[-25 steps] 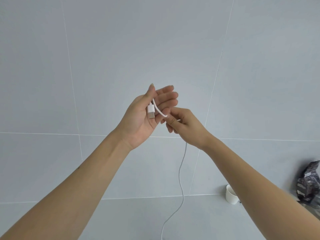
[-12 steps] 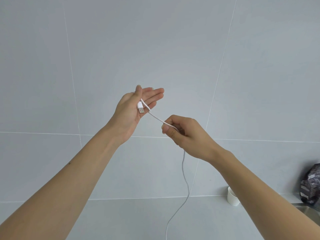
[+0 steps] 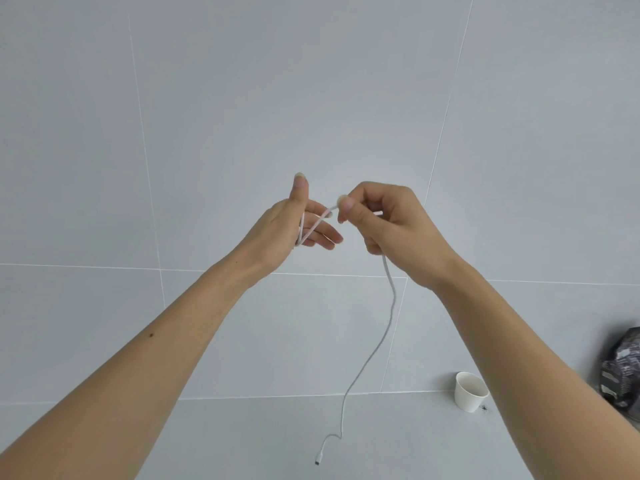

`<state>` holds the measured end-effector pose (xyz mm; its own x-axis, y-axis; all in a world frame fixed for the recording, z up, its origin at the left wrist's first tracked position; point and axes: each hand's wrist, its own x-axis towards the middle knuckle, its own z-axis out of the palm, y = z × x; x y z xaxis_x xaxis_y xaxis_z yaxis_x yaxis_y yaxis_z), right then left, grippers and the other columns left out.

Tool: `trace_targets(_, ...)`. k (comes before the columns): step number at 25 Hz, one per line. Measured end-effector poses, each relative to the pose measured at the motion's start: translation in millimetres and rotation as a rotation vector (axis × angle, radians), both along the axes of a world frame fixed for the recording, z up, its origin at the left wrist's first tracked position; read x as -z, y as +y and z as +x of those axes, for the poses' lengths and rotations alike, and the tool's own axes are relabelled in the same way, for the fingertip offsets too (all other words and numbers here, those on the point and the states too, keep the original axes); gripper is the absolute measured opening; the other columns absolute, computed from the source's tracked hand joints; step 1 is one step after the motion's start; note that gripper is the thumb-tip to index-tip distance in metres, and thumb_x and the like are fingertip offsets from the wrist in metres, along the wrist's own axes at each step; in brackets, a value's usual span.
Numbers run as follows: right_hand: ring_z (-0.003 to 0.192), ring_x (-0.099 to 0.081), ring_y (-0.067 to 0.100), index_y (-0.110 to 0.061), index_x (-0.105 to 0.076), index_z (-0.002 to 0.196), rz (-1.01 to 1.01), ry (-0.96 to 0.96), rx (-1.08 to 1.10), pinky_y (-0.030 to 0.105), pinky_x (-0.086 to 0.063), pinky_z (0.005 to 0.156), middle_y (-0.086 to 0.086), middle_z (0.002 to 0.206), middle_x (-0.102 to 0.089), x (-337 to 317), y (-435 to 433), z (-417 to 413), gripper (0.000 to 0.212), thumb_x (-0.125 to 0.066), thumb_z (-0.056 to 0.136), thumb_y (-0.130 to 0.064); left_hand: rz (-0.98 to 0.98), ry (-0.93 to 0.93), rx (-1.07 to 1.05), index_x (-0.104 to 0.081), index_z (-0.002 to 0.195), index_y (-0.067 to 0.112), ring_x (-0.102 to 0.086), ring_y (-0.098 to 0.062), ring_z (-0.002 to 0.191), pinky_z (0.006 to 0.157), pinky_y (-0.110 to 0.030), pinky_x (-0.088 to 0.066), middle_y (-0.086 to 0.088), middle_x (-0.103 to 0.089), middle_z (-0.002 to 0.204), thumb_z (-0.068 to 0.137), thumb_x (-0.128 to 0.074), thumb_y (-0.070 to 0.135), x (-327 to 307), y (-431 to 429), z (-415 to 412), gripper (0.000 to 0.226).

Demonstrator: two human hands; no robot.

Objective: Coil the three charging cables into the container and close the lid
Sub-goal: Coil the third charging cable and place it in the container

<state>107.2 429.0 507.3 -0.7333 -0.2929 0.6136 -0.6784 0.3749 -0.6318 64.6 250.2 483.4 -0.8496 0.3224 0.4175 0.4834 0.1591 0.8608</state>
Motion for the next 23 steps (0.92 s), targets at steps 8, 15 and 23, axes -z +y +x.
trace_targets(8,0.047,-0.048,-0.002,-0.014,-0.062,0.077,-0.04,0.088,0.003,0.005,-0.035,0.05,-0.02,0.057,-0.054,-12.8,-12.7,-14.9,0.026,-0.057,0.101,-0.02,0.06,-0.162,0.473,-0.064,0.073,0.018,-0.057,-0.015,0.049,0.055,-0.018,-0.049,-0.003,-0.066,0.058,0.098,-0.015,0.064,-2.8,-3.3,22.2,0.071)
trace_targets(15,0.045,-0.035,0.004,-0.015,-0.058,0.075,-0.079,-0.024,-0.036,0.019,-0.03,0.047,-0.004,0.059,-0.05,7.4,-14.7,-31.9,0.031,-0.052,0.104,-0.025,0.364,-0.133,0.517,-0.065,0.073,0.021,-0.053,-0.007,0.049,0.052,-0.014,-0.045,0.007,-0.058,0.053,0.105,-0.029,0.043,-3.1,-5.0,26.7,0.053)
trace_targets(23,0.047,-0.043,0.001,-0.015,-0.064,0.084,0.078,-0.083,0.028,0.011,-0.034,0.05,-0.014,0.052,-0.048,40.2,-15.9,-27.0,0.029,-0.049,0.105,-0.027,0.584,-0.052,0.418,-0.064,0.117,0.005,-0.068,-0.01,0.108,0.082,-0.017,-0.052,-0.001,-0.073,0.117,0.108,-0.029,0.032,-6.5,-12.8,11.8,0.045)
